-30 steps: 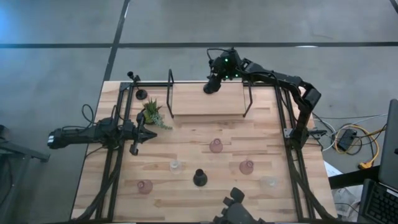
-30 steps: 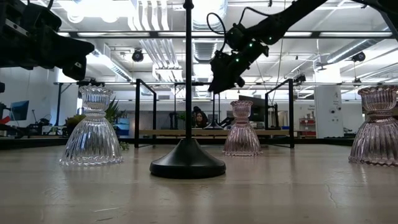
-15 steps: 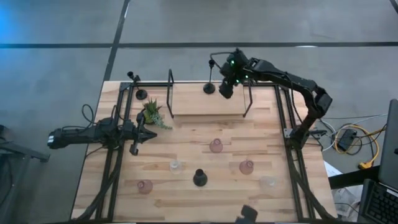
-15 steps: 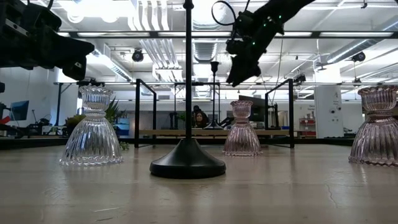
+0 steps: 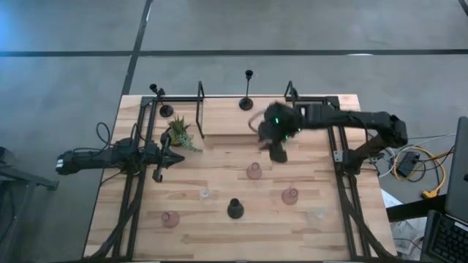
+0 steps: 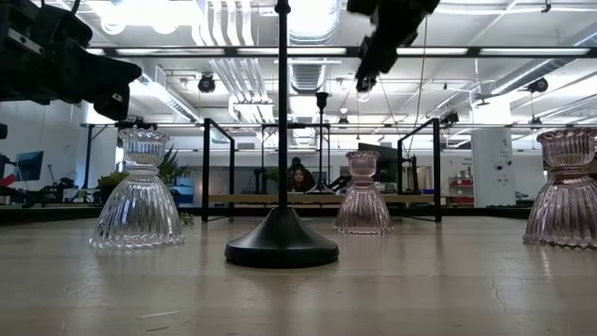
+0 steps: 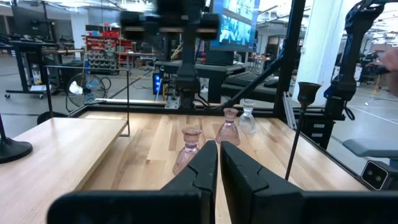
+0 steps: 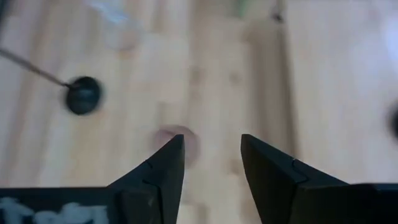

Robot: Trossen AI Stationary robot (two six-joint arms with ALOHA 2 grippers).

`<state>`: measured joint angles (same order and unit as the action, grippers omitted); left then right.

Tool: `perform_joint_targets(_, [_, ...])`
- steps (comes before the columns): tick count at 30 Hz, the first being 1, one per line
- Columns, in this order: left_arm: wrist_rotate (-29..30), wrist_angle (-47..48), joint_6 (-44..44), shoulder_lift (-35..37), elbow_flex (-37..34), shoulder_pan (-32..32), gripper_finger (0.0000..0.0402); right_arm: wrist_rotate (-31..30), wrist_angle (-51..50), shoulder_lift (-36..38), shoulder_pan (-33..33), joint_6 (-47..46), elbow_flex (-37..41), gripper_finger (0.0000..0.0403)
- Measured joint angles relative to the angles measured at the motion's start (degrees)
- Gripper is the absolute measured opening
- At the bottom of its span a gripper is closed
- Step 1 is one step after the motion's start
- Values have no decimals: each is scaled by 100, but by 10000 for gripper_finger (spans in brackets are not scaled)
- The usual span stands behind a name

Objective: Pick & Place candle stick holders
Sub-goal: Put the bottom black candle holder on the shelf aligned with the other black candle holder

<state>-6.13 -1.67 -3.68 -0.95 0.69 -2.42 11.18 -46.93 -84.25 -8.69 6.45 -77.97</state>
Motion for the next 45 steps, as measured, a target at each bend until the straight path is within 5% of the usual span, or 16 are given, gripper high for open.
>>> perform_joint_targets(9, [0, 0, 0, 0, 0, -1, 23, -86, 2440, 364, 1474, -792, 1396, 141])
perform_joint_targets(21, [0, 7, 0, 0, -2, -2, 23, -221, 5294, -320, 1964, -1320, 2871, 141])
perform_joint_targets(45, [0, 9, -2, -39, -2, -1, 23, 11, 5535, -2202, 2485, -1210, 1373, 137])
